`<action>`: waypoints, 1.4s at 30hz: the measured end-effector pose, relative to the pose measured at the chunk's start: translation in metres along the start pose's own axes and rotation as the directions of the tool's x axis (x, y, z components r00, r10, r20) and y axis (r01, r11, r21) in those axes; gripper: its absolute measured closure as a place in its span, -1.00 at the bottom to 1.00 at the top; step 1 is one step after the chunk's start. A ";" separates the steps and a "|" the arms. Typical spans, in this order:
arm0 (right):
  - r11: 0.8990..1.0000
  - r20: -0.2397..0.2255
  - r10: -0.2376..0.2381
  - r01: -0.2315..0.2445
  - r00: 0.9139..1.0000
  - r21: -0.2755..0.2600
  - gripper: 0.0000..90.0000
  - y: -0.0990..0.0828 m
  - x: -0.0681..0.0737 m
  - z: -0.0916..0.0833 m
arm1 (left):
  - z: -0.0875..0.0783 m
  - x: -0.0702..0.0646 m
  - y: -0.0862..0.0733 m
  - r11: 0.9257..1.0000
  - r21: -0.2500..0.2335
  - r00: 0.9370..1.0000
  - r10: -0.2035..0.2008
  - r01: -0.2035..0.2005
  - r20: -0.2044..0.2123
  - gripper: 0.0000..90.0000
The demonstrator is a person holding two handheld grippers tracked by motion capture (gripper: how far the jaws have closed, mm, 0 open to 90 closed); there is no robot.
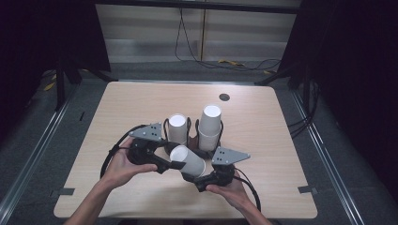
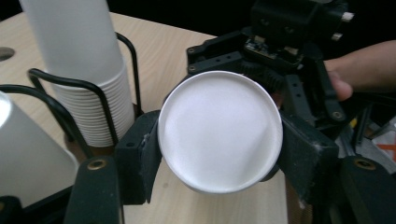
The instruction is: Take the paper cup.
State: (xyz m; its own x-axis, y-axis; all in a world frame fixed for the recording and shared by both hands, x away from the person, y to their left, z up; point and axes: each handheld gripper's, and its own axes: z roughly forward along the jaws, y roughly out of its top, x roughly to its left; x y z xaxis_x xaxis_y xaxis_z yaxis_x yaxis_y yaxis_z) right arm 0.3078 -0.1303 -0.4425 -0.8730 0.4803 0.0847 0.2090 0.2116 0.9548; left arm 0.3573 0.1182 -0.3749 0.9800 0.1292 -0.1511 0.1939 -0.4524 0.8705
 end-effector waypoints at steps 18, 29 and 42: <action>0.999 -0.010 -0.023 0.023 1.000 0.029 -0.47 -0.003 0.001 0.002 | 0.000 0.004 -0.004 0.999 -0.015 0.999 -0.028 0.029 0.025 -0.22; 0.999 -0.004 -0.015 0.015 1.000 0.051 -0.45 -0.003 -0.001 0.001 | 0.005 0.003 -0.003 1.000 0.007 1.000 0.009 -0.009 -0.006 -0.35; 0.998 0.015 0.004 -0.005 1.000 0.061 -0.45 -0.003 -0.007 -0.006 | -0.008 0.005 -0.004 1.000 -0.014 1.000 0.014 -0.014 -0.020 -0.36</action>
State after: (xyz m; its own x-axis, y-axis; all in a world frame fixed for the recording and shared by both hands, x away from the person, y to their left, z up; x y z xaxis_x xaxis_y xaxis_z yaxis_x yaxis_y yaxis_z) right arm 0.3102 -0.1394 -0.4441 -0.8657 0.4934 0.0840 0.2393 0.2605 0.9353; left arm 0.3612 0.1276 -0.3756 0.9815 0.1404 -0.1301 0.1797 -0.4419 0.8789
